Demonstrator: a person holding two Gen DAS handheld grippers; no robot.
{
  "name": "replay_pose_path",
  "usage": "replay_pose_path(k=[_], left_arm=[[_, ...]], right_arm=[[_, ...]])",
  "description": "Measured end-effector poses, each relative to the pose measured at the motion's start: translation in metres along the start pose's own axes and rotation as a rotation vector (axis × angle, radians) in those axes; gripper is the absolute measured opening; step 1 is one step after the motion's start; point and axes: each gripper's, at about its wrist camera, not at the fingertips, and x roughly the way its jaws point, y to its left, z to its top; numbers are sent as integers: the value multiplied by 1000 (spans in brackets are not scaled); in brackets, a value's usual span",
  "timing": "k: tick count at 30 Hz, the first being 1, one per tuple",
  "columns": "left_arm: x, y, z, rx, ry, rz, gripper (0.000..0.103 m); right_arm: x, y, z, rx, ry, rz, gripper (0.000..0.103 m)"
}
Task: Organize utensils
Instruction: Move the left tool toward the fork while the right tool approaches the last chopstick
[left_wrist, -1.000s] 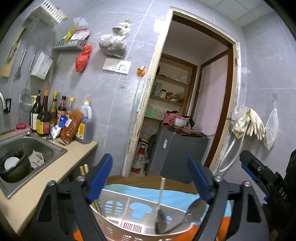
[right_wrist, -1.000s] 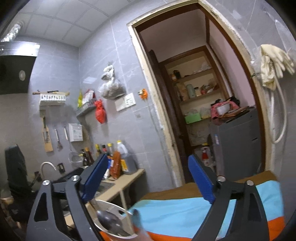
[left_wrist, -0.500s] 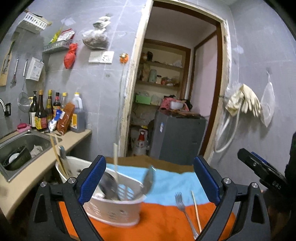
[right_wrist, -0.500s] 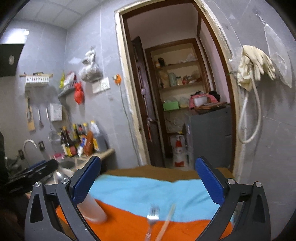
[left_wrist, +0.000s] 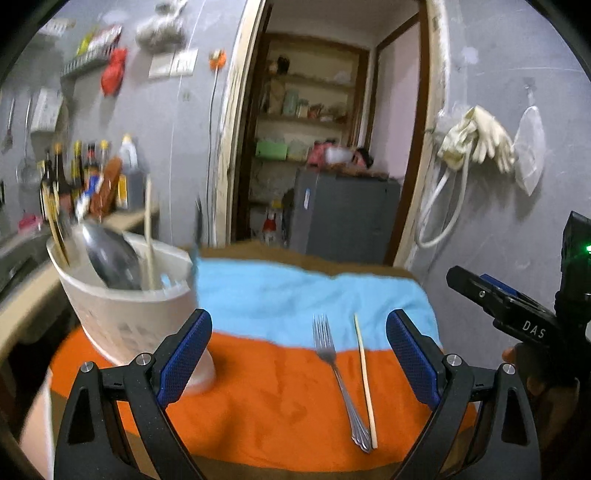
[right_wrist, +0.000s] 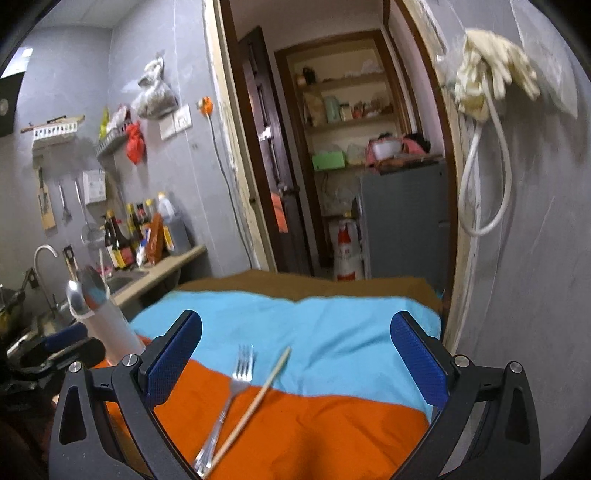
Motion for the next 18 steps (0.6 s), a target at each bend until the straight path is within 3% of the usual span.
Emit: replay_pose_path(k=[3,7,11,18], left_arm=[[20,-2,-12,-45,78,3,92],[41,-2,-21,-54,156,8,90],[56,2,-24,-67,206,11,81],[73,13,-28,-102,278,29,71]], right_arm=[[15,-8,-7,20,63,21,99],[35,-15,-14,35,157,50,73],[55,-15,-20,42,253,76,55],[80,-12,-36,48,390,142,38]])
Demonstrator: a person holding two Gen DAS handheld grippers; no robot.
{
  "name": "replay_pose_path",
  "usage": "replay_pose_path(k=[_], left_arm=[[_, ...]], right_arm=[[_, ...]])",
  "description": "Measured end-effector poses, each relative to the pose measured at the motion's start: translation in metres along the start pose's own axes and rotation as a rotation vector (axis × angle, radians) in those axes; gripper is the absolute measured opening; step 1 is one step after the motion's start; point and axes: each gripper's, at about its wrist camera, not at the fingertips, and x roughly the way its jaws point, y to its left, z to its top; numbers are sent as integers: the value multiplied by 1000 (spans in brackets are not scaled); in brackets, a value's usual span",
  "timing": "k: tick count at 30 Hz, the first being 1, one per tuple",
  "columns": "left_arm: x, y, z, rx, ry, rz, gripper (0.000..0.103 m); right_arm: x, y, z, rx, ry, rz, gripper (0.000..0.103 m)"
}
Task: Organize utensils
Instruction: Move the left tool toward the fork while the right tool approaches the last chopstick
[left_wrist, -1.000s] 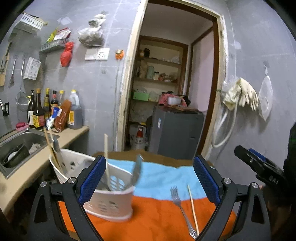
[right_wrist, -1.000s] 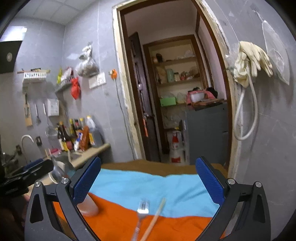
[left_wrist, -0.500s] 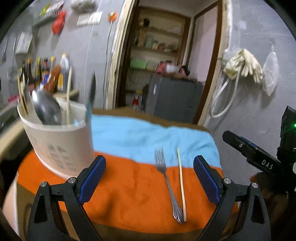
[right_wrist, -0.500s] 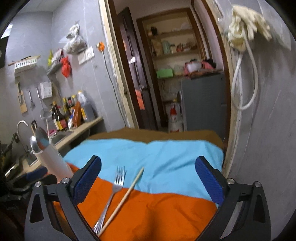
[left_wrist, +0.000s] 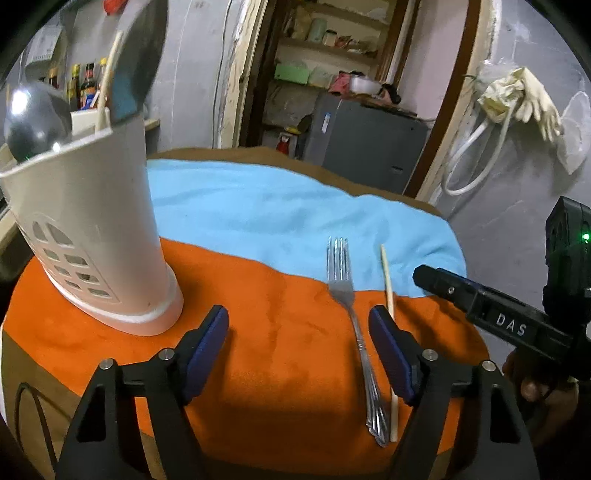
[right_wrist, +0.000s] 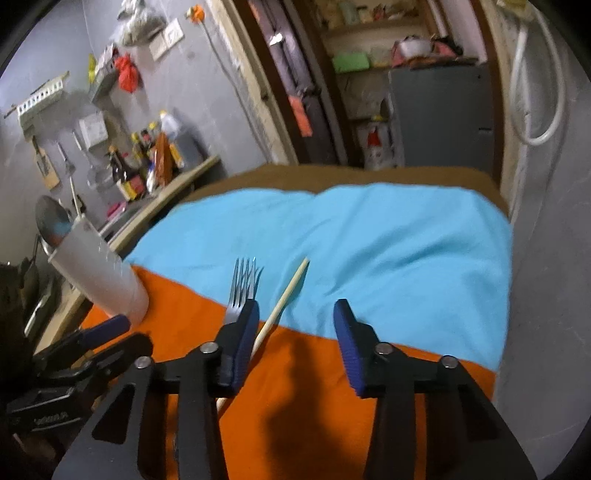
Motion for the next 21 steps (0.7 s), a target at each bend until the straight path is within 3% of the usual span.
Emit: replay_pose_path(k=[11,14,21], left_arm=[[11,11,5,-51,58,-18,50],[12,10,5,-48,66,-31,45],[23,9,11,-38,102,-78,37]], right_arm=[[30,11,-1,-45,164,27,34],[32,13,-1,-58,181,6,17],[28,14,-4,-74,194,-40,10]])
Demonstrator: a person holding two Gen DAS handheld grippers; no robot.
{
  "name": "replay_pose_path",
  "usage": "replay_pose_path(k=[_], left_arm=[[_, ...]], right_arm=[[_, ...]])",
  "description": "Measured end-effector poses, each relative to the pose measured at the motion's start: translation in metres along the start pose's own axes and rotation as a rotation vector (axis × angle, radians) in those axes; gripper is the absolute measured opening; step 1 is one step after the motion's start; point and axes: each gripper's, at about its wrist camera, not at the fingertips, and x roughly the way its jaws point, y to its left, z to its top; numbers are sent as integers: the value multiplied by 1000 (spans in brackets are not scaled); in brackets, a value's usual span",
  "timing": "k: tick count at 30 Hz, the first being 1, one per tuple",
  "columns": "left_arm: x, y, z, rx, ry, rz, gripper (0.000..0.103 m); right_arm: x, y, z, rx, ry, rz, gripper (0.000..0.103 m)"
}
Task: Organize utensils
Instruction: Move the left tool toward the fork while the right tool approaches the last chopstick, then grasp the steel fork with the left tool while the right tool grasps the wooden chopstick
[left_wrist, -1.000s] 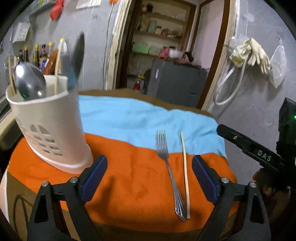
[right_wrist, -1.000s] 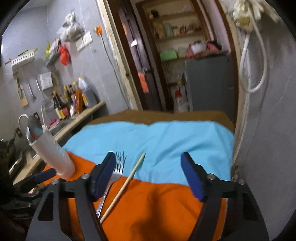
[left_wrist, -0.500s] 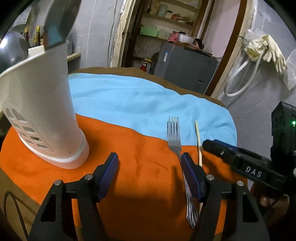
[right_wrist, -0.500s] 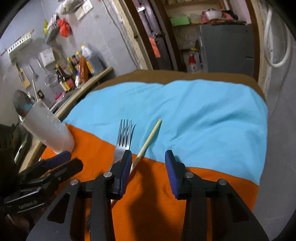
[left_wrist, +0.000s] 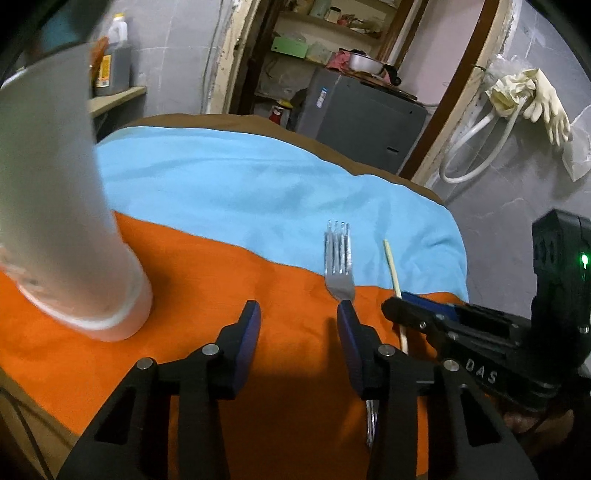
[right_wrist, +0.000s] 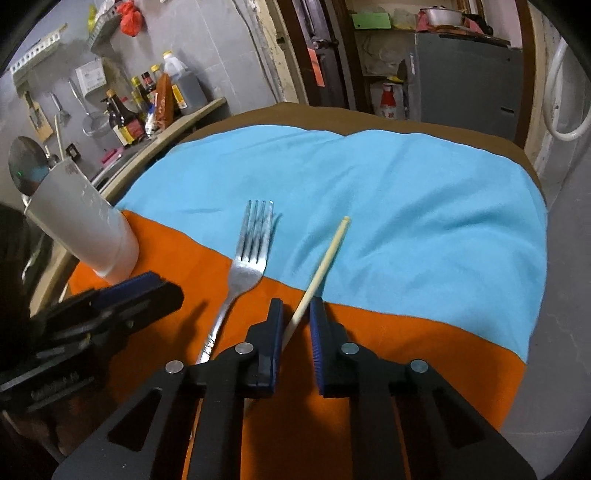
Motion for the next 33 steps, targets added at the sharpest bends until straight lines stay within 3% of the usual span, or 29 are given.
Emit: replay_pose_path(k=[5,11,20,33], left_arm=[[16,-6,11,36,40,-37,37],[39,-9,29,39,78,-81,35],[61,-15,49,96,113,-88,16],[53,-25,47,123,129,-105,4]], right_arm=[[-10,-18,-9,46,-17,-37,2],[-14,-27,-11,74,-36,-42,0],[-5,-28,1,86,-15,-26,2],[3,-31,13,125,25,-10,3]])
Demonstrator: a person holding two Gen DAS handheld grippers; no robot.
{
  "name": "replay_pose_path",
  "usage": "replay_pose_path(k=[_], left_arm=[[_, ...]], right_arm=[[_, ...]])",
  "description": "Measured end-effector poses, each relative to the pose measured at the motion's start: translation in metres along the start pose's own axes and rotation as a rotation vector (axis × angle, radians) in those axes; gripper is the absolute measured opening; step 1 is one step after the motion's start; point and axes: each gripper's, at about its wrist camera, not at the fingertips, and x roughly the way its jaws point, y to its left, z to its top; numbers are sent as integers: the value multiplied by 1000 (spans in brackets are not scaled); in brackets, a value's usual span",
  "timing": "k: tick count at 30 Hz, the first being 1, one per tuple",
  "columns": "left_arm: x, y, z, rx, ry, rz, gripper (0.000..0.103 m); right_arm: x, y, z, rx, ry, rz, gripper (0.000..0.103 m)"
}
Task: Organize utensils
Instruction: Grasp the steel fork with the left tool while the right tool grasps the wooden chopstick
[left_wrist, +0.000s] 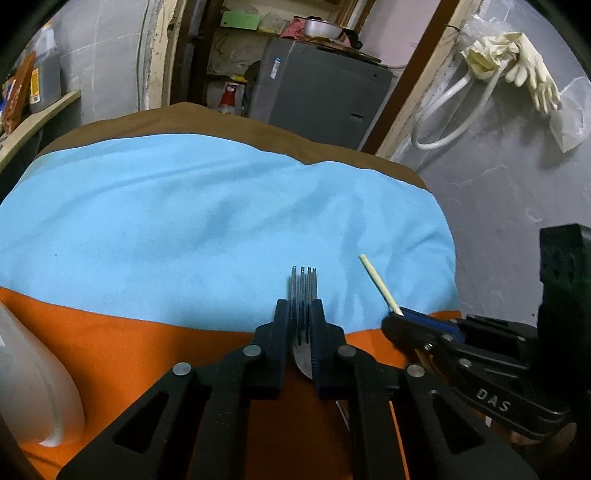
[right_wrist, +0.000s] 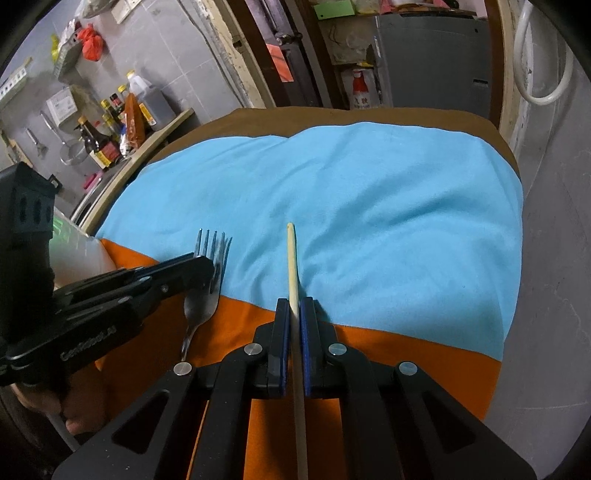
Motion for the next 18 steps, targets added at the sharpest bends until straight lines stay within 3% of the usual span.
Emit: replay_pose_path(k=[5,8,14,18], left_arm=[[3,-2,0,-4,27,-27,4],[13,-2,-2,-24,92,-70,4],[7,-6,-4,-23,72,-41,3],[-12,-10,-10,-12,12,-30,2]], right_arm=[[2,1,4,-17,14,-5,3],[3,4,7,-22,31,-13,3],[5,9,9,-37,48,-46,1],[-1,9,2,-3,-15,-22,2]])
